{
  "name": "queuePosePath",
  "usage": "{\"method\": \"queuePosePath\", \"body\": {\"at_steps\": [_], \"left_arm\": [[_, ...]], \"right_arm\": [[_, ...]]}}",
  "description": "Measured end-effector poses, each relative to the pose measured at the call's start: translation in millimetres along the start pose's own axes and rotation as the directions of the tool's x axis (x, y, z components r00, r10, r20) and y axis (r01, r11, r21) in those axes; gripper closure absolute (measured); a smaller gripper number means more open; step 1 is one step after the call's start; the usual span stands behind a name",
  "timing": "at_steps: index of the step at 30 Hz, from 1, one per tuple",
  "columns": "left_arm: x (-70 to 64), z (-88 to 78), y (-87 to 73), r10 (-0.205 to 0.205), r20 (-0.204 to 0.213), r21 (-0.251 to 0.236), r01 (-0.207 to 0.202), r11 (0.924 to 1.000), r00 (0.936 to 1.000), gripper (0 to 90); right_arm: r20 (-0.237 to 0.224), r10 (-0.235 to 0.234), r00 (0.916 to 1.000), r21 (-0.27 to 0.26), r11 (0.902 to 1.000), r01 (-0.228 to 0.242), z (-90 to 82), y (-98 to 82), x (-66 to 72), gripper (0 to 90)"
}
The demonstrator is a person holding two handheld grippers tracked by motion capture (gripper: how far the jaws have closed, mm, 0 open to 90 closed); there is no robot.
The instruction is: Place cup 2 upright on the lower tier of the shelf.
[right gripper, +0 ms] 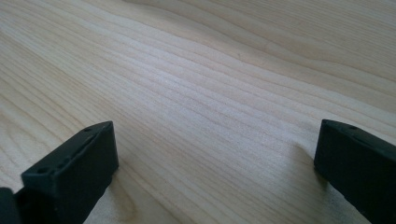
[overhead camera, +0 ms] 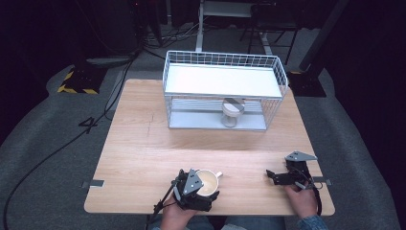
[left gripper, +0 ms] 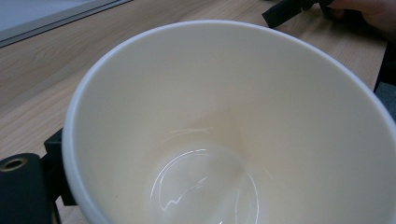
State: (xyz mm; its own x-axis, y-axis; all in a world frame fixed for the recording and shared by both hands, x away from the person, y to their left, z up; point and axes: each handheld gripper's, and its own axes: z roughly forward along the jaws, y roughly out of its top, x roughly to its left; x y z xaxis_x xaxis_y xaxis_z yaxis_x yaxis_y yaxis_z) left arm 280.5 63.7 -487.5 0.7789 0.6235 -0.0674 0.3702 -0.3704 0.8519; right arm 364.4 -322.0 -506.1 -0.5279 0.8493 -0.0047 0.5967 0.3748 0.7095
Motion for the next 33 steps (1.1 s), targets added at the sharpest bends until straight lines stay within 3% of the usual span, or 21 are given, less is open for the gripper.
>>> {"method": "queuePosePath", "body": {"at_steps": [16, 23, 33], "left_arm": [[3.5, -4.9, 5.5, -0.023, 0.011, 0.01, 0.023, 0.9997, 0.9997, 9.3], [9.7, -13.3, 13.2, -0.042, 0.0, 0.028, 0.041, 0.9988, 0.9991, 9.3], [18.8, -26.9, 30.1, -0.053, -0.039, 0.007, 0.053, 0.9986, 0.9978, 9.3]], "right_arm": [[0.001, 0.0, 1.0, -0.001, 1.0, 0.0, -0.1, -0.1, 0.4, 0.1], [0.003, 0.001, 1.0, -0.002, 1.0, -0.001, 0.2, 0.2, 0.3, 0.2], [0.008, 0.006, 1.0, 0.0, 1.0, -0.006, 0.7, 0.8, 0.8, 0.2]]}}
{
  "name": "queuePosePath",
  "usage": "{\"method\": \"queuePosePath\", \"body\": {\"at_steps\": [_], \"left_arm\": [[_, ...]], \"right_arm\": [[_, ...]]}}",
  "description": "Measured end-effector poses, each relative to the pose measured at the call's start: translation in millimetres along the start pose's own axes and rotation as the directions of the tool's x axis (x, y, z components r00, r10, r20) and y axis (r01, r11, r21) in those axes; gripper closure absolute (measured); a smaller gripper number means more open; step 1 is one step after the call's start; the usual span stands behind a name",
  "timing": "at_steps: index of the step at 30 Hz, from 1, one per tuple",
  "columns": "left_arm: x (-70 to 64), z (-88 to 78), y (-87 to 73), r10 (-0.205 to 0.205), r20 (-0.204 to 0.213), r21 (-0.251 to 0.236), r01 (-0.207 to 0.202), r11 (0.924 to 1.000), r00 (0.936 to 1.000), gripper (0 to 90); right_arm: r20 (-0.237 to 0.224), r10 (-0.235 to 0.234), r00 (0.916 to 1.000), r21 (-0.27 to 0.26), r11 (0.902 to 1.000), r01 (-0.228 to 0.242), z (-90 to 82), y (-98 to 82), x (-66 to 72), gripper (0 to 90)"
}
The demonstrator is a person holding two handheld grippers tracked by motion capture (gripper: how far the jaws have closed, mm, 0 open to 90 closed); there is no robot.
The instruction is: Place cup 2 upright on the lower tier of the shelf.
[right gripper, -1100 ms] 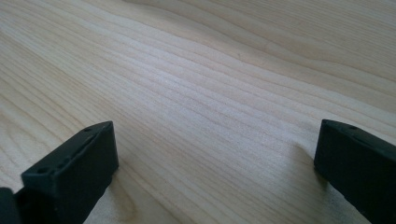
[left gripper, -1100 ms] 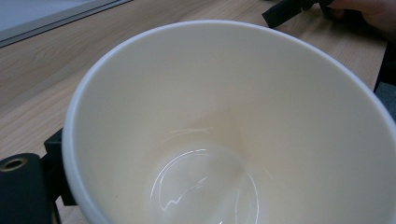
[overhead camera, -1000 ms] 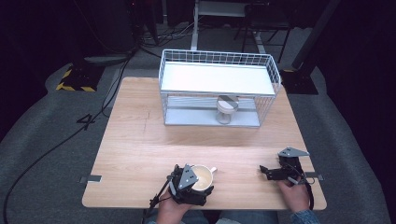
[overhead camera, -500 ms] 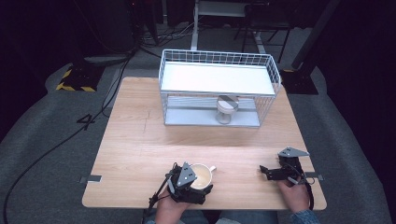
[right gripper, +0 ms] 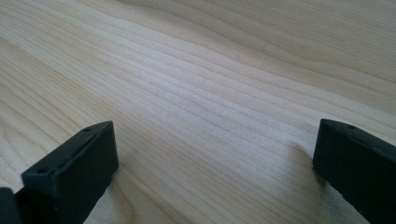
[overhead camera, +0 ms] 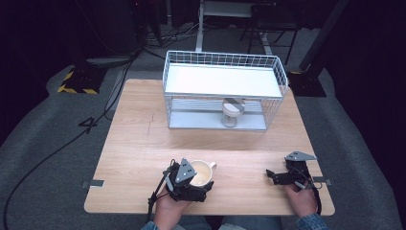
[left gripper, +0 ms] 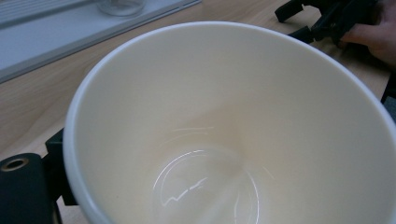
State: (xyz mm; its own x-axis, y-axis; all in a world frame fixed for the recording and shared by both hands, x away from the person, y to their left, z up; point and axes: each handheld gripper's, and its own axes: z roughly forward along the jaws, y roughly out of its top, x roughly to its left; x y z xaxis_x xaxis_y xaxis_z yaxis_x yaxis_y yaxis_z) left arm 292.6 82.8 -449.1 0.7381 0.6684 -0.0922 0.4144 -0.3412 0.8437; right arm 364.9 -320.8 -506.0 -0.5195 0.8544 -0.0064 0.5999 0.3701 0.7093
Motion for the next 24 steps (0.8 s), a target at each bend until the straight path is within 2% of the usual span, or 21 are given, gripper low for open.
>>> {"method": "queuePosePath", "body": {"at_steps": [3, 8, 12, 20, 24], "left_arm": [[3.4, -3.7, 6.7, -0.012, -0.01, -0.01, 0.012, 0.9999, 0.9999, 9.3], [6.3, -8.8, 18.0, -0.004, -0.025, -0.02, 0.004, 0.9998, 0.9997, 9.3], [7.9, -11.3, 27.8, 0.017, -0.034, -0.023, -0.018, 0.9996, 0.9993, 9.3], [10.6, -14.4, 47.9, 0.03, -0.038, -0.028, -0.031, 0.9991, 0.9988, 9.4], [14.4, -16.2, 56.1, 0.022, -0.036, -0.035, -0.023, 0.9991, 0.9991, 9.4]], "right_arm": [[0.002, 0.002, 1.0, 0.0, 1.0, -0.002, 0.1, 0.1, 0.2, 0.2], [0.004, 0.005, 1.0, 0.0, 1.0, -0.005, 0.1, 0.2, 0.5, 0.2], [0.004, 0.005, 1.0, 0.0, 1.0, -0.005, 0.1, 0.2, 0.5, 0.2], [0.008, 0.007, 0.9999, -0.001, 1.0, -0.007, 0.3, 0.2, 0.8, 0.2], [0.009, 0.008, 0.9999, 0.0, 1.0, -0.008, 0.3, 0.3, 0.9, 0.2]]}}
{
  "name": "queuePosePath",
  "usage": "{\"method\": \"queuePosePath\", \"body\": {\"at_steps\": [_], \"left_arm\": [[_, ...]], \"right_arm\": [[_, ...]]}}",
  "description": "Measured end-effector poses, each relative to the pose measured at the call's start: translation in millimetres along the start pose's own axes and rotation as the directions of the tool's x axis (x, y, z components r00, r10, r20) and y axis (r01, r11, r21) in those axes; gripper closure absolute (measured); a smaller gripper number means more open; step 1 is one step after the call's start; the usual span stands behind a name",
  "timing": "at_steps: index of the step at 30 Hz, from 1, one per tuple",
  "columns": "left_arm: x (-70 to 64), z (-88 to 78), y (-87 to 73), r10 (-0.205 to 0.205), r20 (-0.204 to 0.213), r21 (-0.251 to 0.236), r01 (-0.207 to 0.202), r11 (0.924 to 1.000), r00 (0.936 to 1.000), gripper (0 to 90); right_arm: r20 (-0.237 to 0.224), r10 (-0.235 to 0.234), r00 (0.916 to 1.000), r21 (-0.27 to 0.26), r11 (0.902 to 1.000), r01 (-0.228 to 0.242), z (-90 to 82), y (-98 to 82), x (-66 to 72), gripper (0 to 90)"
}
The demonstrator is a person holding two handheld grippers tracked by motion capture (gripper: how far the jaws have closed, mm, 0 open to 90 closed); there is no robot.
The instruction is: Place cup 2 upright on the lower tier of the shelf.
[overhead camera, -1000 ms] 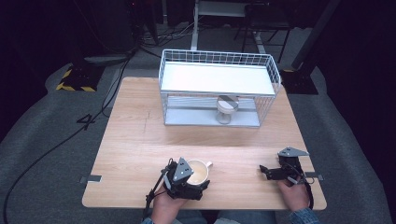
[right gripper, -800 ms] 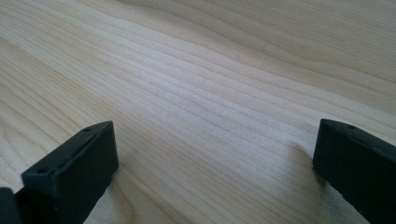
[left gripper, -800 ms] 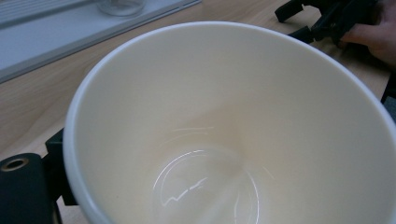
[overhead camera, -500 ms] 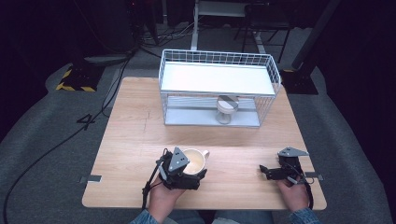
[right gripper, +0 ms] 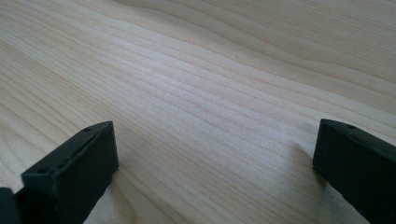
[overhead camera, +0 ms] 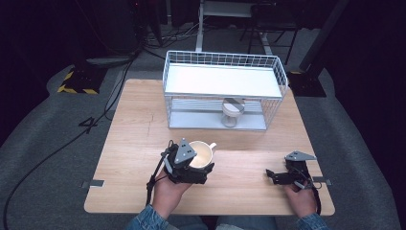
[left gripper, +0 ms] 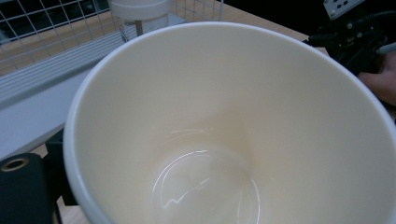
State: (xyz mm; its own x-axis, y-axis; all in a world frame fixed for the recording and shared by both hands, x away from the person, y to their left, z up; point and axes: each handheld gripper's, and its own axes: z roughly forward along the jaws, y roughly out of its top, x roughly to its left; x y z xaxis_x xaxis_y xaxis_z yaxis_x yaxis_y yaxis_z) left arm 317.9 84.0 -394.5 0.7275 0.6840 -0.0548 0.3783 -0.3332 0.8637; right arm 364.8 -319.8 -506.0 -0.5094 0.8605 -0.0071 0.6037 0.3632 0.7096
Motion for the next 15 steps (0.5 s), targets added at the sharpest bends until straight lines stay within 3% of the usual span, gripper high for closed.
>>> {"method": "queuePosePath", "body": {"at_steps": [10, 15], "left_arm": [[13.1, -4.5, 19.8, -0.025, -0.009, -0.022, 0.025, 0.9995, 0.9996, 9.3], [18.3, -5.9, 31.6, -0.016, -0.013, -0.024, 0.016, 0.9996, 0.9998, 9.3]], "right_arm": [[0.001, 0.001, 1.0, 0.0, 1.0, -0.001, 0.0, -0.1, 0.1, 0.2], [0.004, 0.006, 1.0, 0.0, 1.0, -0.006, -0.3, -0.3, 0.6, 0.2]]}}
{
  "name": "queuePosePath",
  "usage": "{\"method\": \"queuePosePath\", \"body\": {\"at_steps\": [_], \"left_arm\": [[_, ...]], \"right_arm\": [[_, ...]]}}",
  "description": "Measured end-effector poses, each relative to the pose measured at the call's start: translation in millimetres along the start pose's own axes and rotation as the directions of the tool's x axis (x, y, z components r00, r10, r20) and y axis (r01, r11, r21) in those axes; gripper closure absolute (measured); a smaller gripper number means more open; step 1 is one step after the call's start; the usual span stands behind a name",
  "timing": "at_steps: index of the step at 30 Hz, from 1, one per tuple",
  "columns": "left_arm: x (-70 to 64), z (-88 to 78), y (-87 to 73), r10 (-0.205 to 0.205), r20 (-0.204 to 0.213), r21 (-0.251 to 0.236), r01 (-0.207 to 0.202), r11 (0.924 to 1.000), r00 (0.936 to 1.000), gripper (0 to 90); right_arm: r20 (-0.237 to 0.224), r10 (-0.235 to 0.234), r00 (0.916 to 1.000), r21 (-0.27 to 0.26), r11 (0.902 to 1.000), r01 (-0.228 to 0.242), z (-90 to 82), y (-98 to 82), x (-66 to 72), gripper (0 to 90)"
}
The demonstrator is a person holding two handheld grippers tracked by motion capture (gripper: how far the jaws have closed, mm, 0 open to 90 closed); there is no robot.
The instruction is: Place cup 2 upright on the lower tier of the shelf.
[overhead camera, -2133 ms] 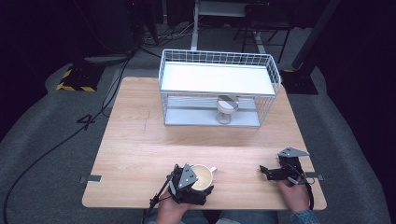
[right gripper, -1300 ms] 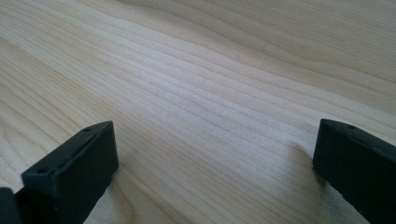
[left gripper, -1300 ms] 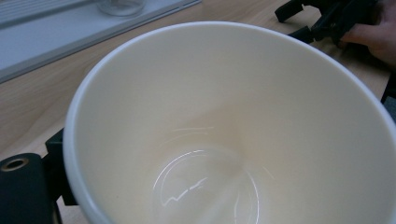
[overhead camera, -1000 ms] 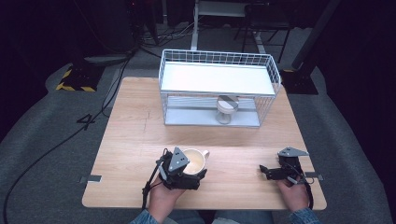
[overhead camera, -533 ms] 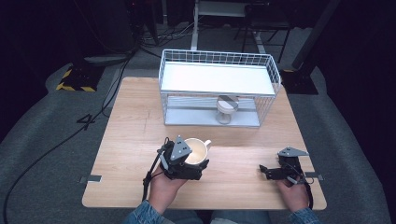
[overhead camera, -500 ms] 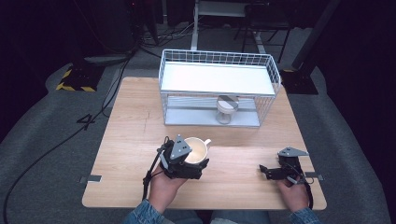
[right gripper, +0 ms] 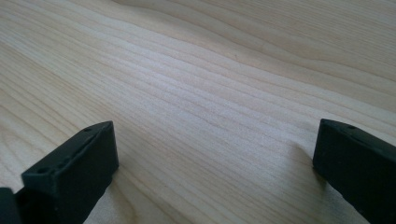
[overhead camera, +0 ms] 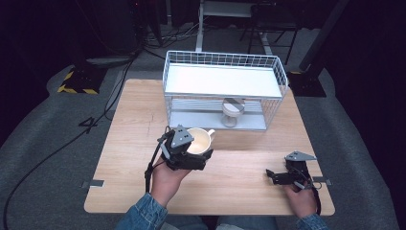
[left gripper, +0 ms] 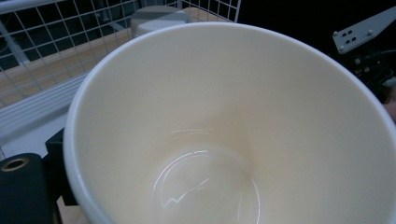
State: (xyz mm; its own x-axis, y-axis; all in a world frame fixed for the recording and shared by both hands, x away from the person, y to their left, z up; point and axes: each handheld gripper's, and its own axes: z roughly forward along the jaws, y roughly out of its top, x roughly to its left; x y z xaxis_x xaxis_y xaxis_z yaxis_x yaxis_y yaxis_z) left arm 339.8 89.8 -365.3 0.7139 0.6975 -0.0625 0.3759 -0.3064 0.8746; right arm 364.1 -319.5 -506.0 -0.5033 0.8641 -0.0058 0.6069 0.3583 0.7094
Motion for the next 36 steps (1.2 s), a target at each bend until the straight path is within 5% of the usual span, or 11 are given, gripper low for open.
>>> {"method": "queuePosePath", "body": {"at_steps": [17, 36], "left_arm": [[23.1, -7.1, 40.4, -0.02, -0.026, -0.047, 0.018, 0.9987, 0.9995, 9.4], [38.9, 1.4, 91.1, 0.012, -0.043, -0.071, -0.015, 0.9974, 0.999, 9.4]], "right_arm": [[0.0, 0.0, 1.0, 0.0, 1.0, 0.0, 0.0, -0.1, 0.0, 0.2], [0.006, 0.002, 1.0, 0.0, 1.0, -0.002, 0.2, 0.1, 0.3, 0.2]]}}
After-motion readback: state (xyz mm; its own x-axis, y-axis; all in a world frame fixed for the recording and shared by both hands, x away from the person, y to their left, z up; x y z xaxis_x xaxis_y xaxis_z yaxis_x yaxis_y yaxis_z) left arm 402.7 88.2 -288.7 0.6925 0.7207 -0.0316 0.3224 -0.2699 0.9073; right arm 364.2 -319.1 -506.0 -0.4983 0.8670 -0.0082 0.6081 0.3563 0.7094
